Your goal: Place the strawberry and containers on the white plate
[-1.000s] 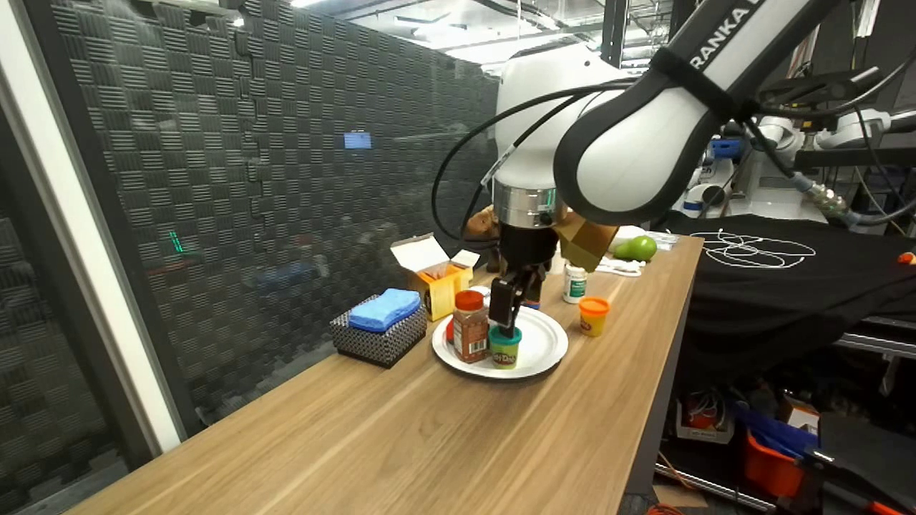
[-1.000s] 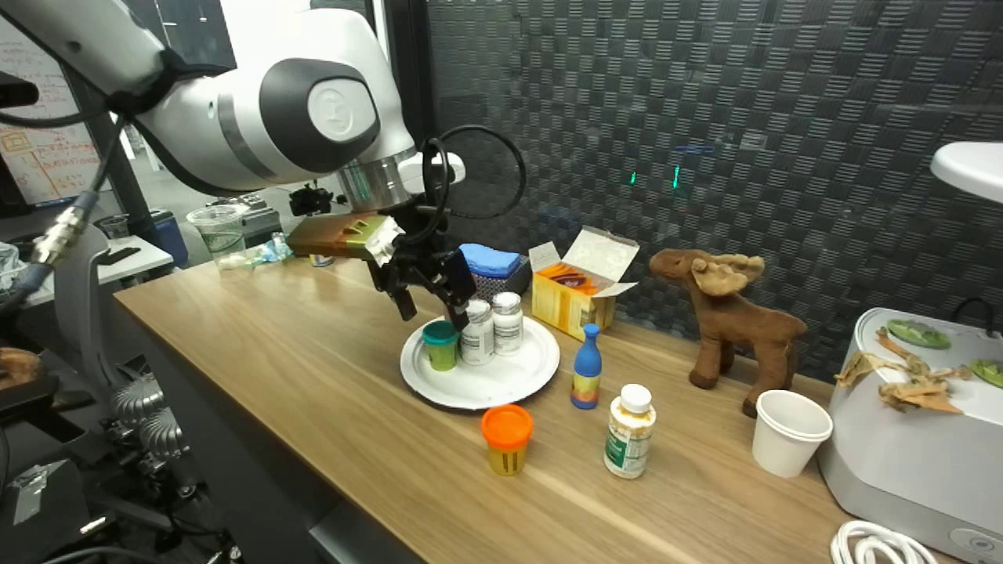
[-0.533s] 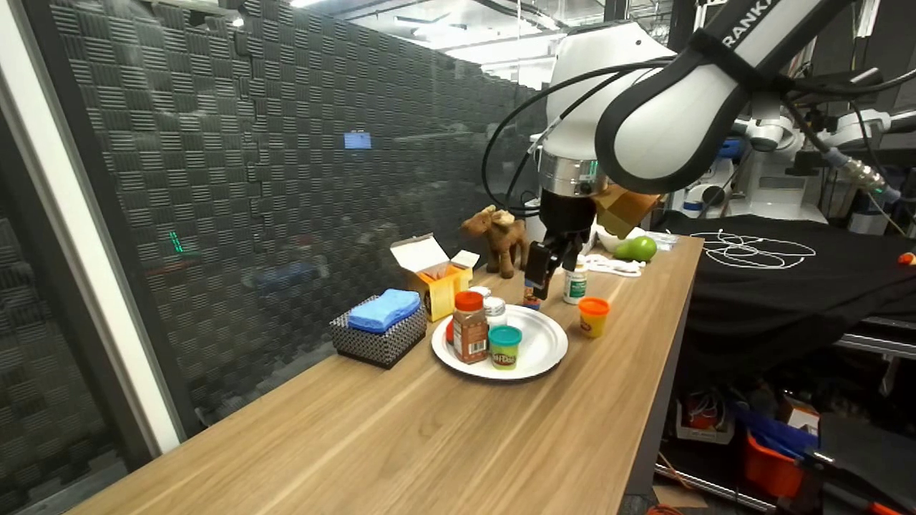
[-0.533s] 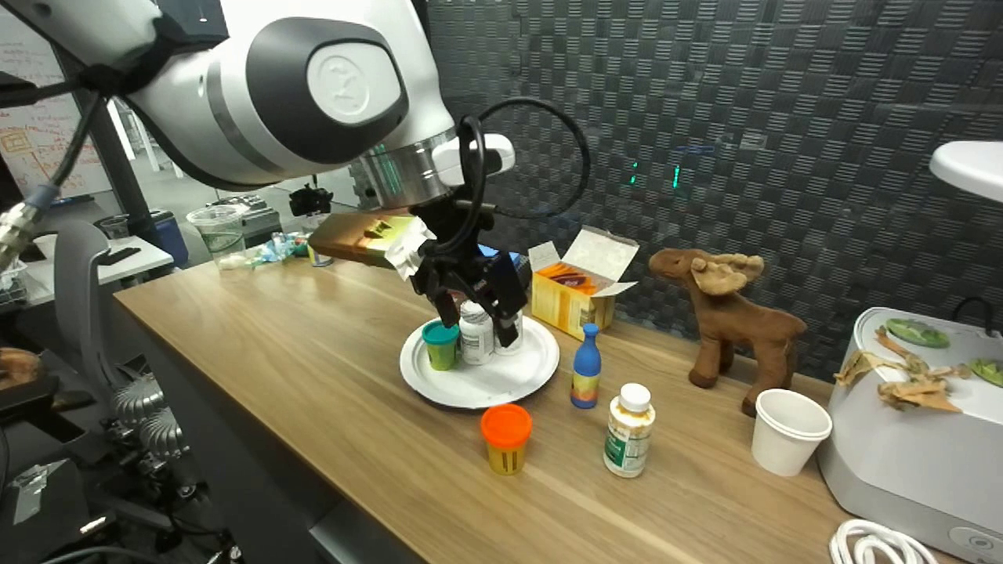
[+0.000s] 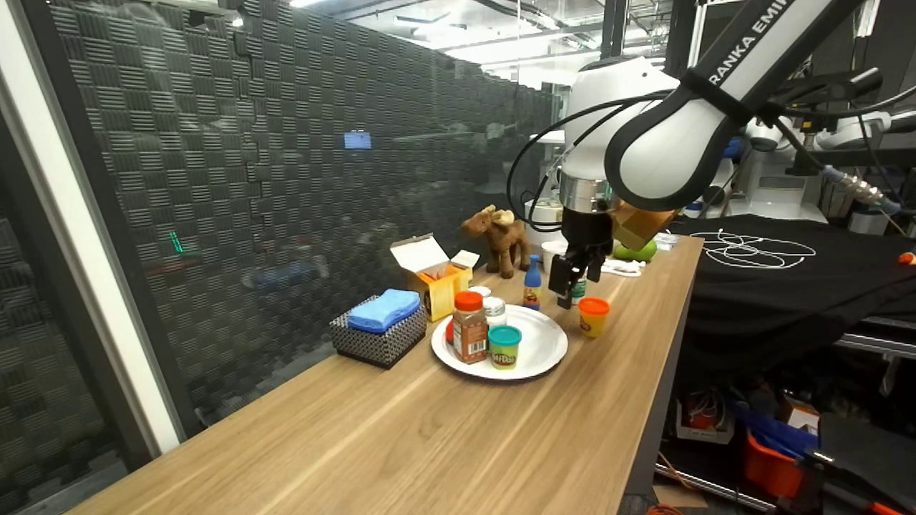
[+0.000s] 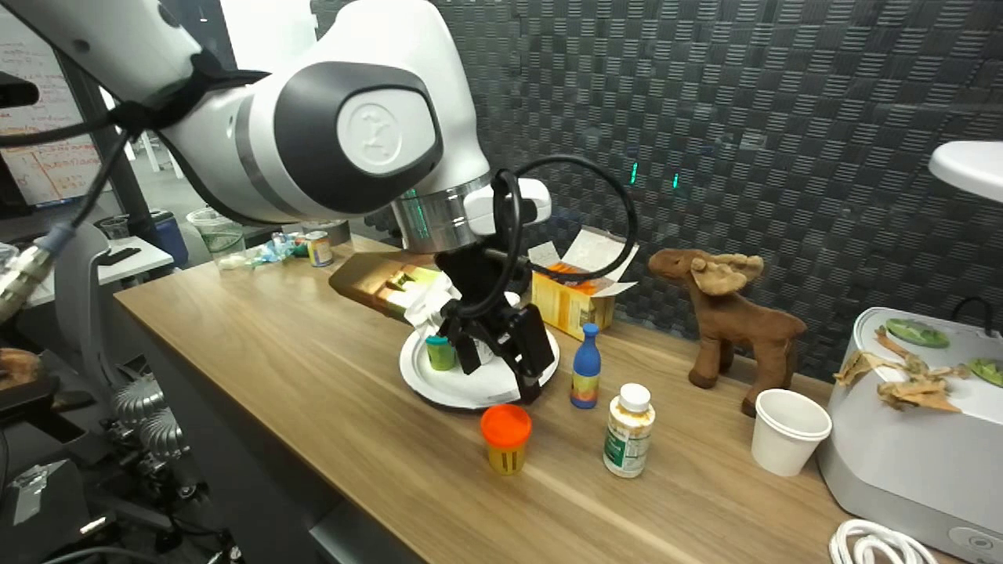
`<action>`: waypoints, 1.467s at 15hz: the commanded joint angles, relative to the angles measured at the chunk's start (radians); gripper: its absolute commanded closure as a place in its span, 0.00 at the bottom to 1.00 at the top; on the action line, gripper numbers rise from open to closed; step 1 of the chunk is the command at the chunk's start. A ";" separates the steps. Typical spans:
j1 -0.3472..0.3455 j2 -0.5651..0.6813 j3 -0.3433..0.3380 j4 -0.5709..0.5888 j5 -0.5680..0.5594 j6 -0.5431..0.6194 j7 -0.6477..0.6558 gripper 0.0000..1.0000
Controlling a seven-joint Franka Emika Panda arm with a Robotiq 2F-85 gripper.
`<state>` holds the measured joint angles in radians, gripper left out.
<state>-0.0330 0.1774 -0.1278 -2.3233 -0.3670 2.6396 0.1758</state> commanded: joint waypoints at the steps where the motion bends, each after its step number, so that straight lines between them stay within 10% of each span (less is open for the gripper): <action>1: -0.004 0.009 -0.012 -0.014 0.000 0.003 0.001 0.00; 10: -0.002 0.060 -0.032 -0.007 0.004 -0.004 0.007 0.00; 18: 0.007 0.039 -0.065 -0.020 -0.027 0.001 0.057 0.72; 22: 0.021 0.007 -0.075 -0.028 -0.058 -0.007 0.085 0.72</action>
<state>-0.0367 0.2356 -0.1850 -2.3392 -0.3784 2.6388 0.2192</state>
